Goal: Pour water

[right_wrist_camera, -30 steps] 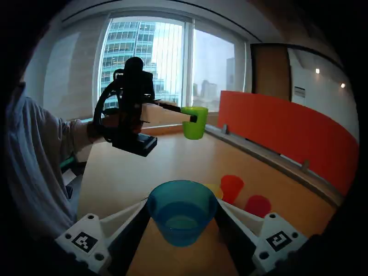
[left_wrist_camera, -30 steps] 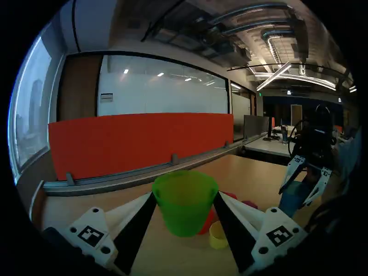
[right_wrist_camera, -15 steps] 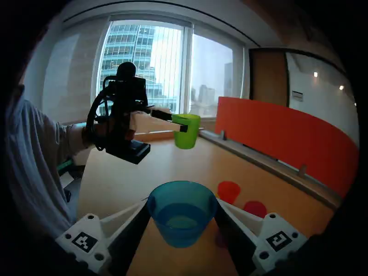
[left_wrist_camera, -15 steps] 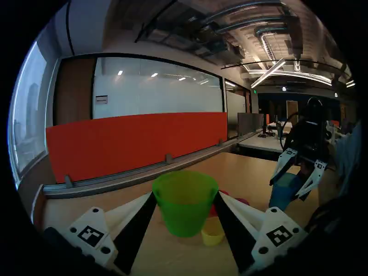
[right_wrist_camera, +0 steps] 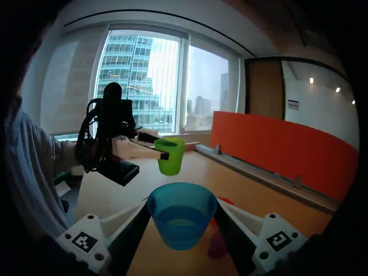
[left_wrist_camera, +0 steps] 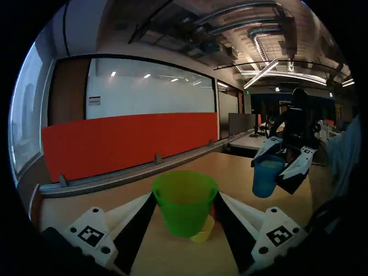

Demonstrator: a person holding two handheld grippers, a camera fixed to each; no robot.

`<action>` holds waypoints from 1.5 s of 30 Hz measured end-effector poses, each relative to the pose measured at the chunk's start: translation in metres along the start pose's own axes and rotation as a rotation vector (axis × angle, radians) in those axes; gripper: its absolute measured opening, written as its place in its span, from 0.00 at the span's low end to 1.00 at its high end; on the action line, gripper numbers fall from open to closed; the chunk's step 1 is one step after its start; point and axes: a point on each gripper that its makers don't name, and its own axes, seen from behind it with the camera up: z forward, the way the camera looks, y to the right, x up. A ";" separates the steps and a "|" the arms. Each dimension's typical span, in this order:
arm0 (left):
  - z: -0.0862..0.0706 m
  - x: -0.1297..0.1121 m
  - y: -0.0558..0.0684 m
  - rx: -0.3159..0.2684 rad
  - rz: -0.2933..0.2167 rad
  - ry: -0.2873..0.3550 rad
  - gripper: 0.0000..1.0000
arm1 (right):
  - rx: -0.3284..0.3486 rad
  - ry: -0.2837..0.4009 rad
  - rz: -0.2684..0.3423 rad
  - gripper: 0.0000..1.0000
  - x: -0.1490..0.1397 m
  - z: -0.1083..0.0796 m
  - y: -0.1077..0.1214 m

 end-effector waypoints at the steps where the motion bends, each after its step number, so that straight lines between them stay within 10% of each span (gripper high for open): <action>1: -0.001 0.000 0.002 -0.004 0.001 0.001 0.86 | -0.001 0.003 -0.002 0.92 0.002 0.001 0.001; 45: -0.009 -0.011 0.058 -0.116 0.024 0.014 0.86 | -0.081 0.088 -0.233 0.92 0.073 0.007 0.039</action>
